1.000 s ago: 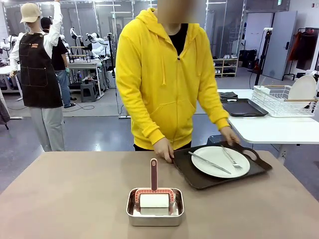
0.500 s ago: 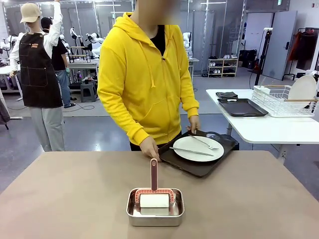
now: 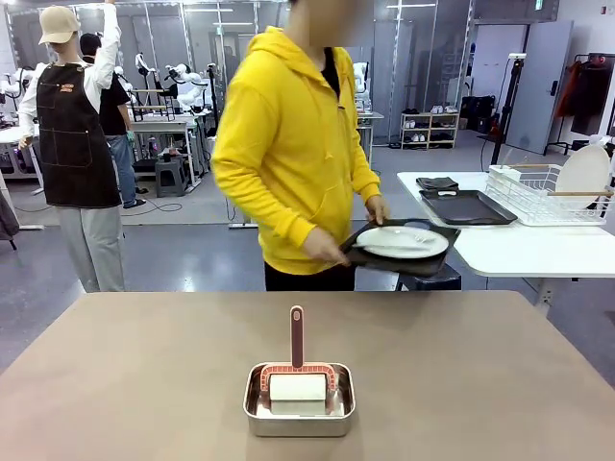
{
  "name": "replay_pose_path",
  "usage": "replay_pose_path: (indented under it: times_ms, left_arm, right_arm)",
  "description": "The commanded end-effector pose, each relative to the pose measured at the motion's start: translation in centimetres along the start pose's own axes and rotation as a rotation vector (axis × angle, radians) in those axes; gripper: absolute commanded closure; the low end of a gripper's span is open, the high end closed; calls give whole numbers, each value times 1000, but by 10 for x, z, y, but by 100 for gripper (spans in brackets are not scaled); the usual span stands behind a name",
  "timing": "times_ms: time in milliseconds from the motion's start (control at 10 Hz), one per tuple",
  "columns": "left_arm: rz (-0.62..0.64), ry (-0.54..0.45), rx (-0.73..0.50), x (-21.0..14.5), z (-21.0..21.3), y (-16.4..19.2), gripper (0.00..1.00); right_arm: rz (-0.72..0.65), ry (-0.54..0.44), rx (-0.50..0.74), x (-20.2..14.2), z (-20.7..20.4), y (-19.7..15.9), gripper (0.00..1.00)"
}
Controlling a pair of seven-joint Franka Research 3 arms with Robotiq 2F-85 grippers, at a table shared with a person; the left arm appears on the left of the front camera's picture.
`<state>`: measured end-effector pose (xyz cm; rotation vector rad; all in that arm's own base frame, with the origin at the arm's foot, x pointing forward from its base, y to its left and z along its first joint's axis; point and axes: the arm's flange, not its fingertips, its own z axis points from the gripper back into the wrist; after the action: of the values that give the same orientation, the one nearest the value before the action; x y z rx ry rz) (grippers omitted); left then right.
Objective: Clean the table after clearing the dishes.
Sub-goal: When the right (or left) Handle tray is removed, use the right hand (or left hand) to clean the right (or left) side of the table with the Lint Roller.
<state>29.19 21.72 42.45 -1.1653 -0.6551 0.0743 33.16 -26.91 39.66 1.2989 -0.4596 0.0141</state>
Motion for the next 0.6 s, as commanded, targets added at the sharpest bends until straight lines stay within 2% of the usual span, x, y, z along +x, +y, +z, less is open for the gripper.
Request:
replay_pose_path:
  times_ms: [0, 300, 500]
  left_arm:
    - [-3, -16, -22, -1, 2, -4, 7]
    - [-3, -16, -22, -1, 2, -4, 7]
    - [-3, -16, -22, -1, 2, -4, 7]
  right_arm:
    - [74, 145, -139, 31, -51, 47, 0]
    - [301, 442, -388, 65, -187, 127, 0]
    - [478, 647, -482, 71, -275, 178, 0]
